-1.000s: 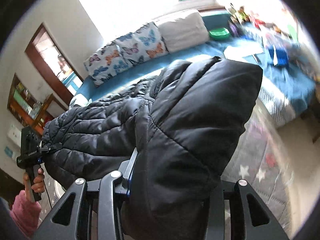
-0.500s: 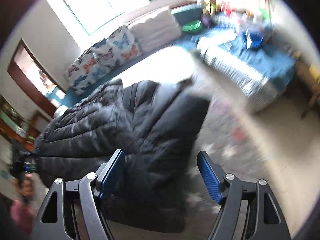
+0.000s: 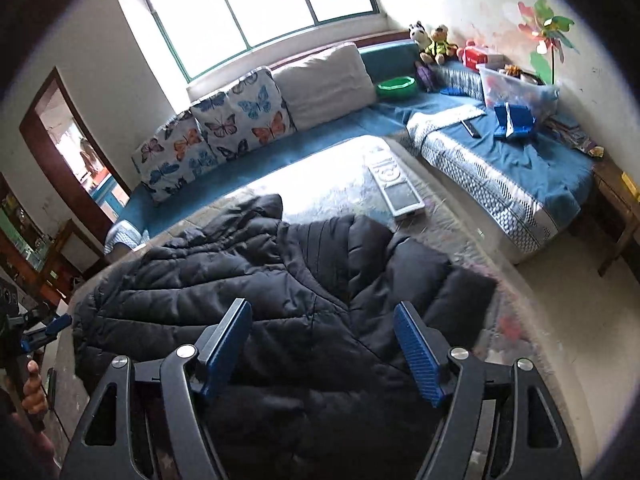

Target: Fold large clothes

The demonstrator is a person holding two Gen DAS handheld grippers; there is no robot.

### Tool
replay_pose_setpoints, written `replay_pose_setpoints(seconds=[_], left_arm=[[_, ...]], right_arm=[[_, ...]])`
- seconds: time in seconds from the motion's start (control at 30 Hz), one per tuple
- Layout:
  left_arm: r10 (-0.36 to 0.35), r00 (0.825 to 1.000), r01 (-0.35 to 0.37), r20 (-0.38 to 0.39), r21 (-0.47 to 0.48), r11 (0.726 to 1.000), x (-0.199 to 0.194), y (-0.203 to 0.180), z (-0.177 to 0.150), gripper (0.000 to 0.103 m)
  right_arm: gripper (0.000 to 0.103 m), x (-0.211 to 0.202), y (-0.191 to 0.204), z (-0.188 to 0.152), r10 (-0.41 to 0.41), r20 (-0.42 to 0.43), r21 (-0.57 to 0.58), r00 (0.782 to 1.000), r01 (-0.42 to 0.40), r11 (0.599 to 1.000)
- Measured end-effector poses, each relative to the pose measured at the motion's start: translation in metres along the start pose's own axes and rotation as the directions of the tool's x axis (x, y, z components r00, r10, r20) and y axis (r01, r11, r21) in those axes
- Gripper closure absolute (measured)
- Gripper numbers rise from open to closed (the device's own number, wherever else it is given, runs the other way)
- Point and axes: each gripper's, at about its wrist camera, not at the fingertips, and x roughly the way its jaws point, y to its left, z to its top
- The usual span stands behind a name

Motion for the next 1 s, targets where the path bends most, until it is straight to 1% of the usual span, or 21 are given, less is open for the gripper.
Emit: replay_pose_setpoints(seconds=[0.03,0.07,0.13,0.17,0.23,0.3,0.37,0.53,0.57,0.7,0.77,0.87,0.9,0.97,1.0], left_arm=[[0.002,1.0,-0.002,-0.007,-0.01,1.0,0.008,0.008,-0.005,0.015],[0.005,1.0,-0.006,-0.013,-0.015,1.0,0.016,0.027,-0.019,0.017],[0.001,1.0,-0.002,-0.03,-0.028,1.0,0.033,0.039,-0.02,0.017],[0.0,0.999,-0.001,-0.035,-0.035,0.999,0.035,0.051,-0.023,0.018],[0.002,0.999,-0.004,-0.048,-0.041,0.999,0.046,0.058,-0.025,0.019],[0.014,0.999,-0.016,-0.049,-0.023,1.0,0.047,0.067,-0.032,0.019],[0.034,0.998,-0.035,-0.047,-0.006,0.999,0.047,0.065,-0.034,0.019],[0.058,0.998,-0.058,-0.015,0.037,0.998,0.017,0.054,-0.043,0.018],[0.063,0.998,-0.063,-0.012,0.044,0.997,0.016,0.051,-0.044,0.018],[0.102,0.995,-0.102,0.003,0.08,0.992,-0.002,0.037,-0.052,0.018],[0.127,0.992,-0.127,0.001,0.097,0.987,-0.009,0.032,-0.058,0.018],[0.174,0.985,-0.172,0.0,0.14,0.975,-0.015,0.023,-0.066,0.018],[0.184,0.983,-0.182,0.003,0.153,0.971,-0.018,0.02,-0.069,0.018],[0.2,0.98,-0.199,0.013,0.178,0.964,-0.022,0.015,-0.077,0.018],[0.204,0.979,-0.203,0.015,0.184,0.962,-0.024,0.015,-0.081,0.018]], right_arm=[[0.028,0.005,0.001,-0.001,-0.019,-0.005,-0.012,1.0,0.018,1.0],[0.029,0.009,0.001,-0.001,-0.035,-0.01,-0.023,0.999,0.035,0.999],[0.03,0.019,0.0,-0.003,-0.061,-0.036,-0.031,0.997,0.06,0.998],[0.03,0.026,-0.003,-0.004,-0.074,-0.053,-0.035,0.996,0.072,0.997],[0.03,0.035,-0.005,-0.006,-0.086,-0.078,-0.031,0.993,0.084,0.996],[0.03,0.035,-0.007,-0.006,-0.092,-0.075,-0.029,0.993,0.09,0.996],[0.03,0.028,-0.004,-0.006,-0.109,-0.066,-0.031,0.992,0.107,0.994],[0.03,0.0,0.019,-0.013,-0.134,-0.007,-0.08,0.991,0.133,0.988],[0.03,-0.006,0.025,-0.017,-0.13,0.004,-0.097,0.992,0.129,0.987],[0.03,-0.009,0.035,-0.031,-0.147,-0.005,-0.145,0.989,0.145,0.979],[0.03,-0.005,0.037,-0.038,-0.18,-0.025,-0.173,0.983,0.173,0.97],[0.03,-0.012,0.044,-0.042,-0.215,-0.017,-0.191,0.976,0.208,0.959],[0.03,-0.016,0.045,-0.043,-0.215,-0.009,-0.183,0.976,0.21,0.96],[0.03,-0.026,0.048,-0.046,-0.177,0.013,-0.164,0.984,0.176,0.971],[0.03,-0.029,0.05,-0.049,-0.172,0.023,-0.16,0.985,0.174,0.972]])
